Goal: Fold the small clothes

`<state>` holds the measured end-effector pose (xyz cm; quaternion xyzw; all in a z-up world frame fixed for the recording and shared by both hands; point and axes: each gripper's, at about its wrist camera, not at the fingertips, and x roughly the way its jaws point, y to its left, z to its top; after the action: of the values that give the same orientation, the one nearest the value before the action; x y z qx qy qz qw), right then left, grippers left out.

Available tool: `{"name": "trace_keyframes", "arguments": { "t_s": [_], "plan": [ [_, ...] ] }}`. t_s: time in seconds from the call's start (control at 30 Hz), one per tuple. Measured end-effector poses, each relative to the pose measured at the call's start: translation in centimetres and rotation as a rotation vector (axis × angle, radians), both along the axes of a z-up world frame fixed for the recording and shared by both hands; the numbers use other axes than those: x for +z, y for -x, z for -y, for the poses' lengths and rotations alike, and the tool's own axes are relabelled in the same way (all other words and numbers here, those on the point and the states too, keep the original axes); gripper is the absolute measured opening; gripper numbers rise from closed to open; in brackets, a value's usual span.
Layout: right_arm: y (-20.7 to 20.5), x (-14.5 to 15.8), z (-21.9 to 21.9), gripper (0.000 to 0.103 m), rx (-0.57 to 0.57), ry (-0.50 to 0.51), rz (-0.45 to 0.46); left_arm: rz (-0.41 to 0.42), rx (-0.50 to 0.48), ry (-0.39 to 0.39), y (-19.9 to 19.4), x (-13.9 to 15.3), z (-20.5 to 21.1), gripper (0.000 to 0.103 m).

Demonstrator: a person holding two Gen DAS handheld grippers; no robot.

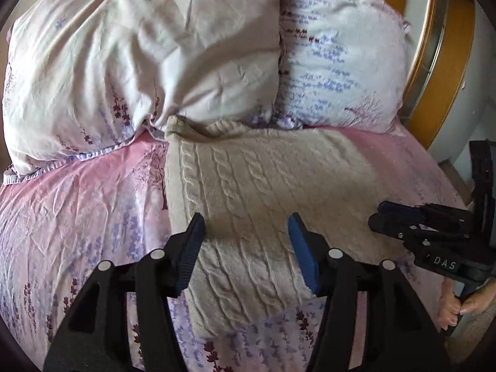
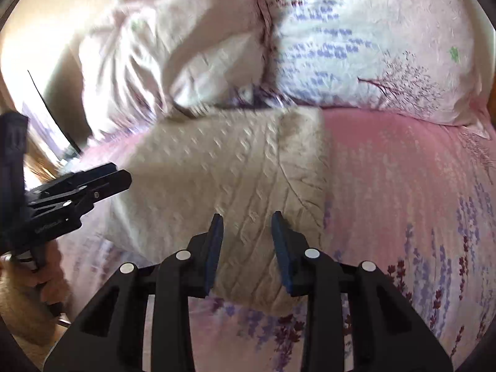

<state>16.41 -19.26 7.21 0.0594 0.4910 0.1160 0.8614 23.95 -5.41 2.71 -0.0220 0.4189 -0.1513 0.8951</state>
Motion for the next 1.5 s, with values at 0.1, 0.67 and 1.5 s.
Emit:
{"name": "trace_keyframes", "arguments": {
  "t_s": [0.1, 0.67, 1.5],
  "plan": [
    [0.8, 0.5, -0.6, 0.035, -0.027, 0.041, 0.016, 0.038, 0.025, -0.093, 0.1, -0.7, 1.3, 0.058],
    [8.2, -2.1, -2.3, 0.102, -0.178, 0.145, -0.049, -0.182, 0.207, -0.143, 8.2, -4.7, -2.9, 0.098],
    [8.2, -2.5, -3.3, 0.102, -0.199, 0.215, -0.046, -0.226, 0.207, -0.129, 8.0, -5.3, -2.6, 0.101]
  ]
}}
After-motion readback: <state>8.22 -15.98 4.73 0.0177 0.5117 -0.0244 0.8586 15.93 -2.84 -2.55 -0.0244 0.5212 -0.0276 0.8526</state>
